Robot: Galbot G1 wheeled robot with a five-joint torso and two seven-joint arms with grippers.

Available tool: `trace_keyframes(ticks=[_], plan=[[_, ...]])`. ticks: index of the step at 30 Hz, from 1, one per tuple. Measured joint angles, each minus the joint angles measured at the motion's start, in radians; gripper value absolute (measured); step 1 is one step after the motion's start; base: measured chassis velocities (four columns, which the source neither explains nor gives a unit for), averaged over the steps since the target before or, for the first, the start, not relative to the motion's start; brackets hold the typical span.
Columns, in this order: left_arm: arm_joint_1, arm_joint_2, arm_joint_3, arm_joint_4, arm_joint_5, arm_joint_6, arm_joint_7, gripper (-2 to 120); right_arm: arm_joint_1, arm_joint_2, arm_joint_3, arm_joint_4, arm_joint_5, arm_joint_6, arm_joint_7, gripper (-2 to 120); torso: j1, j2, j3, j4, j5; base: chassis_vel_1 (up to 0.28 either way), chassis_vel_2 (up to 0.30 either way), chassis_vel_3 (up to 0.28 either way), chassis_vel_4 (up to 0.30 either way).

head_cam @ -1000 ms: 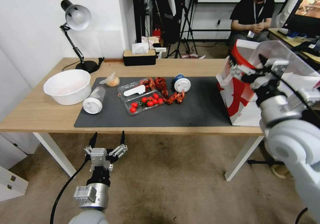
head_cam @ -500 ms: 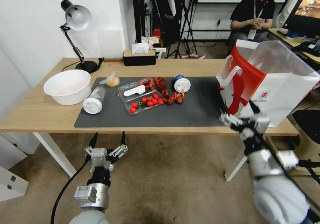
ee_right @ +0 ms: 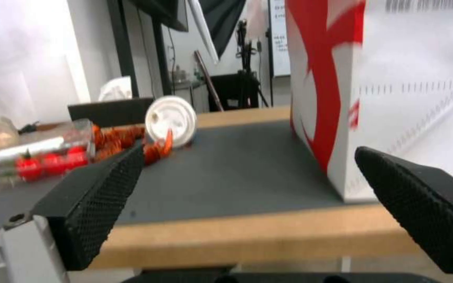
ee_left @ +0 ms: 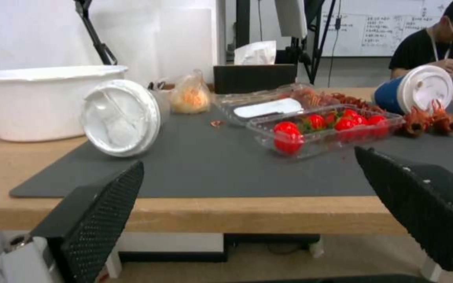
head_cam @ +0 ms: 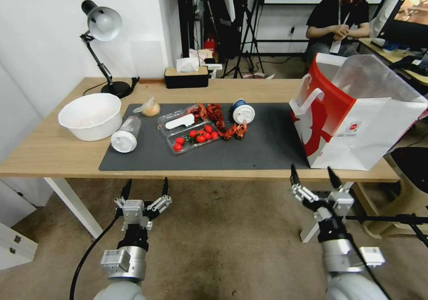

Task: Pick up the trash from the table and place it into the takeout bag.

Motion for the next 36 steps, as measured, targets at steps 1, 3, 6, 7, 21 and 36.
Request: trace_keyframes(ticks=[1,3,6,7,21,36], plan=[[-0.001,0.001,0.004,0.009,0.000,-0.003,0.001,100,0.003,0.007,-0.004,-0.014,-0.002,0.007,-0.003,100,0.000,0.000,0.000,0.0000,0.0000,0.000,0.000,0.000,0.000],[-0.003,0.001,0.007,0.014,0.000,-0.004,0.001,100,0.005,0.010,-0.005,-0.020,-0.003,0.008,-0.005,100,0.000,0.000,0.000,0.0000,-0.0002,0.000,0.000,0.000,0.000],[-0.008,0.001,0.012,0.023,0.000,-0.005,0.003,100,0.013,0.013,-0.005,-0.030,-0.003,0.005,-0.005,100,0.000,0.000,0.000,0.0000,-0.0001,0.000,0.000,0.000,0.000],[-0.008,0.001,0.012,0.023,0.000,-0.005,0.003,100,0.013,0.013,-0.005,-0.030,-0.003,0.005,-0.005,100,0.000,0.000,0.000,0.0000,-0.0001,0.000,0.000,0.000,0.000],[-0.021,0.017,0.005,0.030,-0.019,-0.003,0.004,100,0.042,0.006,-0.012,-0.056,0.005,-0.027,-0.002,100,0.000,0.000,0.000,-0.0001,-0.0001,0.000,0.000,0.000,0.000],[-0.018,0.015,-0.002,0.025,-0.021,-0.003,0.000,100,0.146,-0.031,-0.080,-0.041,0.038,-0.109,0.001,100,0.000,0.000,0.000,-0.0001,-0.0002,0.000,0.000,0.000,0.000]])
